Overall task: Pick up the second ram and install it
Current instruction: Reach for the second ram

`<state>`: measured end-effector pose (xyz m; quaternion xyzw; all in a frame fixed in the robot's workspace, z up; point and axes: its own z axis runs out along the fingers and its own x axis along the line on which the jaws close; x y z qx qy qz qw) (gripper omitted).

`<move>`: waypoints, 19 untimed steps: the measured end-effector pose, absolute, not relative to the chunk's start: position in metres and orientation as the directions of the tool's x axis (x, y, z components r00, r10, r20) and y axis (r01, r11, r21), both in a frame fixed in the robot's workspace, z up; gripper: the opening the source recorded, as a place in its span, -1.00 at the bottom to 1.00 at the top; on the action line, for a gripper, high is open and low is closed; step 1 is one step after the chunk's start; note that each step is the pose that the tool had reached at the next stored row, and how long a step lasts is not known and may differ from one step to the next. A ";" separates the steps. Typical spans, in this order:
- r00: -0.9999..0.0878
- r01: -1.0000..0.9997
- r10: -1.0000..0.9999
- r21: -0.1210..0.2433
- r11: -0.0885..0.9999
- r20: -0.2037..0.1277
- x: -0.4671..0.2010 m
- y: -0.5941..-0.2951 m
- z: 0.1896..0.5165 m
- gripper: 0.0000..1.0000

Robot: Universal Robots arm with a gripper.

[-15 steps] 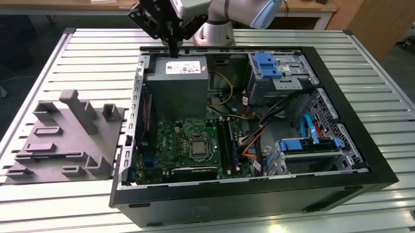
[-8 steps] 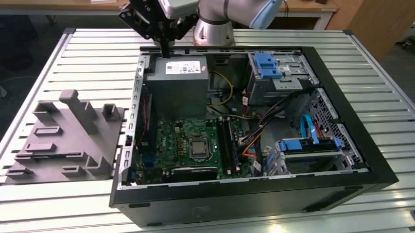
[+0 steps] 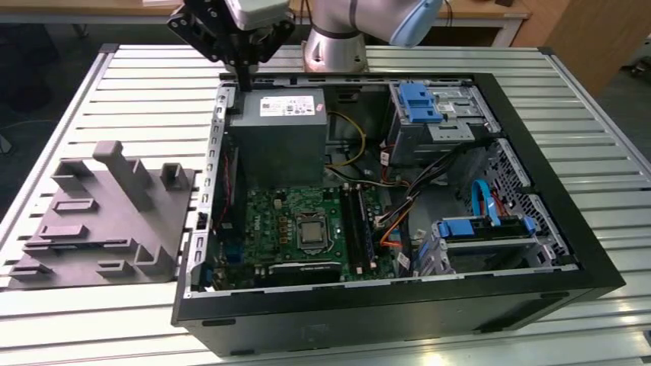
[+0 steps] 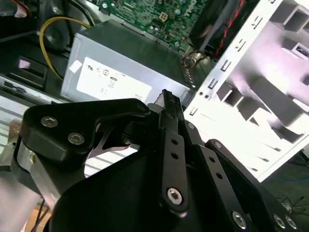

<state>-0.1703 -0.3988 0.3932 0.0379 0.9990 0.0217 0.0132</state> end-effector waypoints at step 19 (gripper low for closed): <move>-0.997 0.075 0.076 0.044 0.996 -0.025 -0.214 -0.398 0.393 -0.80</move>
